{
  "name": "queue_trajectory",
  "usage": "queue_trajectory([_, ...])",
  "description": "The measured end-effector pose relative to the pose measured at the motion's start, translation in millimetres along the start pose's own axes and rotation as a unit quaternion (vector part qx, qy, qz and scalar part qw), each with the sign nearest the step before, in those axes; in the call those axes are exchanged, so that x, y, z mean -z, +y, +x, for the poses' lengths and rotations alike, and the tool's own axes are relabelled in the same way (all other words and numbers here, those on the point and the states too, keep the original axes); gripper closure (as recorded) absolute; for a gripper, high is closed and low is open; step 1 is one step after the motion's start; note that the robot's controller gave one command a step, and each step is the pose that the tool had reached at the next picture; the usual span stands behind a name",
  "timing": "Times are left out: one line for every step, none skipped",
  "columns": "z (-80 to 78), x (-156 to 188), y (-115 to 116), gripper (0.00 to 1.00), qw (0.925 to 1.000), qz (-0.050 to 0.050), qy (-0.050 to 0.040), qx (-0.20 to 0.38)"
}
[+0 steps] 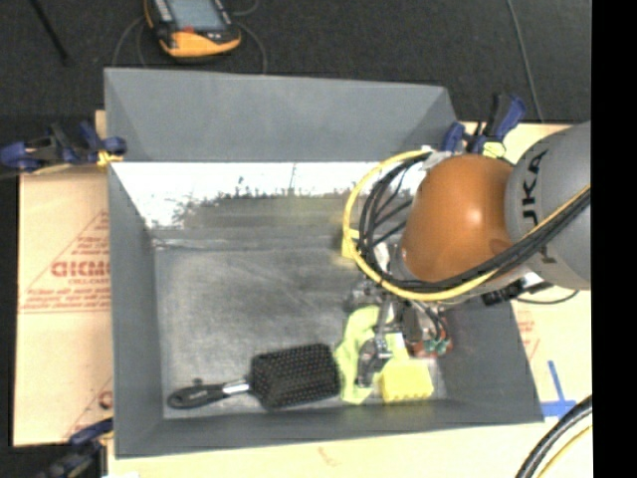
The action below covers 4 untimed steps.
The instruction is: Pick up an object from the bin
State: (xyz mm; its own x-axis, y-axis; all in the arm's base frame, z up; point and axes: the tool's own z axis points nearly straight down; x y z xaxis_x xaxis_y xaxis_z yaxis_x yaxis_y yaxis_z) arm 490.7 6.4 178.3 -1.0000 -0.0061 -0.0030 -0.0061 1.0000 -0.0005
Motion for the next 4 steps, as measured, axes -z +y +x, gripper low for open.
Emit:
queue_trajectory([11.6,-44,40,0.0,0.9967,0.001,-0.002,0.081])
queue_trajectory([11.1,-42,66,0.0,0.9942,-0.001,0.001,0.107])
queue_trajectory([-2.0,-51,54,0.0,0.999,-0.001,-0.0009,-0.045])
queue_trajectory([7.4,-80,54,0.0,0.9978,0.0,0.0008,-0.066])
